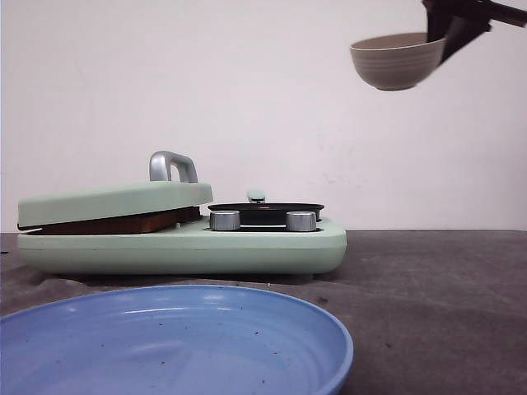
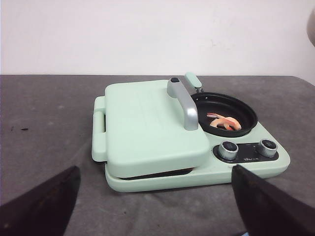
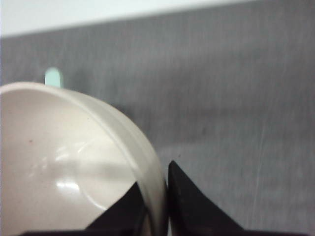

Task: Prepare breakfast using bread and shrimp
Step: 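Carry the empty bowl back and lower it onto the table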

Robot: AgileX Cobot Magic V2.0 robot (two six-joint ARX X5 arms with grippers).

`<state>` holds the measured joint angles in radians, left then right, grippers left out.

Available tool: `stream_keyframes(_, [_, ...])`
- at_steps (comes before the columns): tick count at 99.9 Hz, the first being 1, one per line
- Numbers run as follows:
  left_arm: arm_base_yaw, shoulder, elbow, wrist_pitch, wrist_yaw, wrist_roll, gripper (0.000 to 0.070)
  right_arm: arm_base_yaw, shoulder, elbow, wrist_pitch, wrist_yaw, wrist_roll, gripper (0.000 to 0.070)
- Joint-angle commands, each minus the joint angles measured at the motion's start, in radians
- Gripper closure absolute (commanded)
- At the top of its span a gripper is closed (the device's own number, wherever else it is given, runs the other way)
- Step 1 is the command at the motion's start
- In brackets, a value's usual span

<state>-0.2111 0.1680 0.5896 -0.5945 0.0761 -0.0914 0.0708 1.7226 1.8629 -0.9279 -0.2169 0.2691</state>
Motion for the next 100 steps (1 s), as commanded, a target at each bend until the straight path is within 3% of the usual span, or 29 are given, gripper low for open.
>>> stream_keyframes(1, [0.0,-0.002,0.002,0.011,-0.002,0.009,0.0146,-0.013,0.032,0.024,-0.014,-0.024,0.017,0.0698])
stream_keyframes(27, [0.0,-0.002,0.002,0.01,-0.002,0.009,0.0146,-0.029,0.126,0.023,-0.056,-0.045,-0.019,0.0698])
stream_keyframes(100, [0.0,-0.002,0.002,0.003,-0.002,0.009,0.0146,-0.027,0.415,0.019,0.003,-0.057,-0.065,0.0698])
